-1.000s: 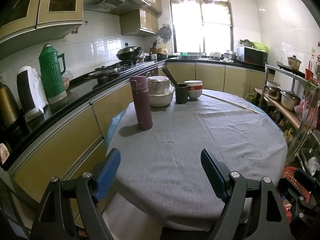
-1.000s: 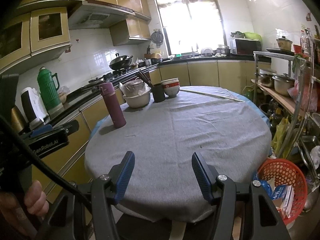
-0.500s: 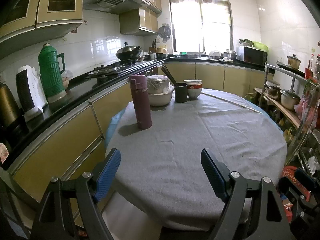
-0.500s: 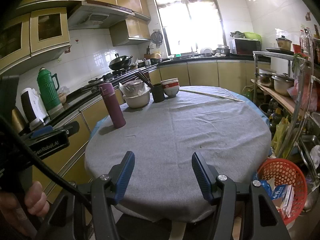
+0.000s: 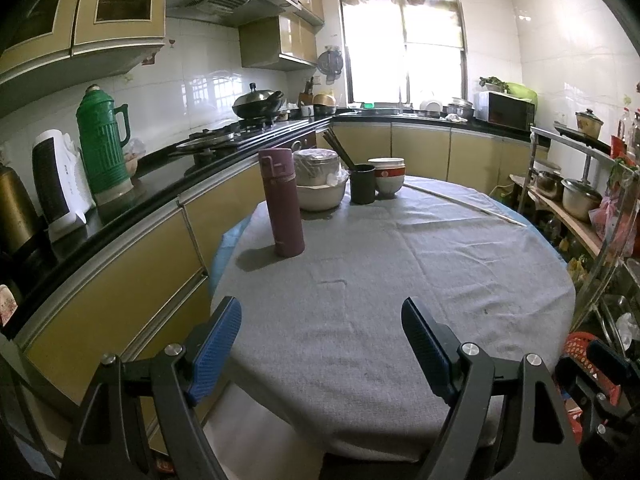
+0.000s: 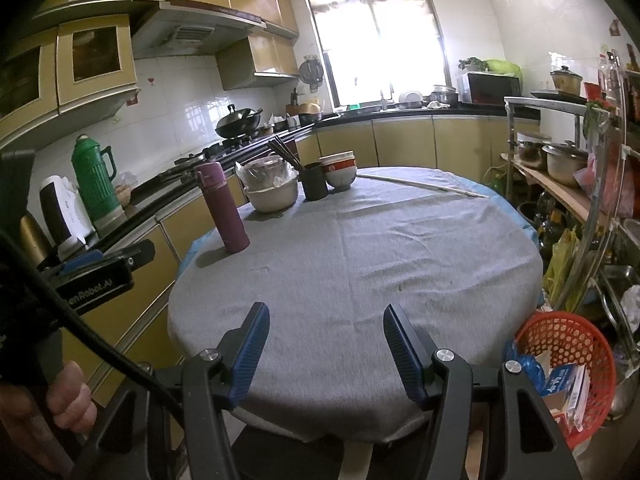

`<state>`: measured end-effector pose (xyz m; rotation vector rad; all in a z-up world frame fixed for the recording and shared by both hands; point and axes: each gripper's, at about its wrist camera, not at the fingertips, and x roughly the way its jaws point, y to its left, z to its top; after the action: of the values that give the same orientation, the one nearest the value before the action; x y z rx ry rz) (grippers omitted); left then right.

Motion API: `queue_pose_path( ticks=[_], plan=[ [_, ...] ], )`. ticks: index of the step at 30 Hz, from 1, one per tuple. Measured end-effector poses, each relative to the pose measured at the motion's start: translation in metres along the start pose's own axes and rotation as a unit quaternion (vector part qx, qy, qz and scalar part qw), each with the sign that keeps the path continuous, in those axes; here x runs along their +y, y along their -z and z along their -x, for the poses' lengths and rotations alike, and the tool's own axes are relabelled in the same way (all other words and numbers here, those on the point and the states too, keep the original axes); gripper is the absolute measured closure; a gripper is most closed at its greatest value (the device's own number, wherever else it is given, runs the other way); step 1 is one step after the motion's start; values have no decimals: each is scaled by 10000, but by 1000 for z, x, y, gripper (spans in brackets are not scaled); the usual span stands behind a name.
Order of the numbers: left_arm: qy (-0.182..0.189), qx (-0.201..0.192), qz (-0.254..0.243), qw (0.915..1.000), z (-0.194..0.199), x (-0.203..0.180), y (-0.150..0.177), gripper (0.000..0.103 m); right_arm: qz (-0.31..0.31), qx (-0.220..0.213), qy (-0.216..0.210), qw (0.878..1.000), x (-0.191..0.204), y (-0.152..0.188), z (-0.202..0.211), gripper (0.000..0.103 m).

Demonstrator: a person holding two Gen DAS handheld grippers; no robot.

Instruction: Collect trash

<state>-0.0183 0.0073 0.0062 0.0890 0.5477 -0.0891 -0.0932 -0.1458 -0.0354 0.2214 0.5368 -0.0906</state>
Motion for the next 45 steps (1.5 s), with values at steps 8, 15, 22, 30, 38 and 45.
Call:
queue_pose_path(
  ticks=[8, 15, 22, 30, 38, 45],
  plan=[
    [-33, 72, 21, 10000, -4, -2, 0, 20, -41, -6, -9, 10000, -4, -4, -4, 40],
    [-87, 124, -1, 9999, -7, -5, -3, 20, -81, 7, -29, 10000, -9, -8, -7, 40],
    [-190, 146, 20, 9997, -8, -6, -8, 20, -117, 2, -130, 9998, -13, -15, -11, 40],
    [-338, 187, 76, 9992, -11, -9, -16, 20, -148, 44, -271, 9995, -23, -27, -21, 40],
    [-462, 280, 122, 9985, -20, -16, -23, 20, -142, 82, -438, 9989, -29, -41, -36, 40],
    [-440, 383, 49, 9983, -34, -24, -29, 20, -335, 142, -452, 9983, -42, -50, -50, 40]
  ],
)
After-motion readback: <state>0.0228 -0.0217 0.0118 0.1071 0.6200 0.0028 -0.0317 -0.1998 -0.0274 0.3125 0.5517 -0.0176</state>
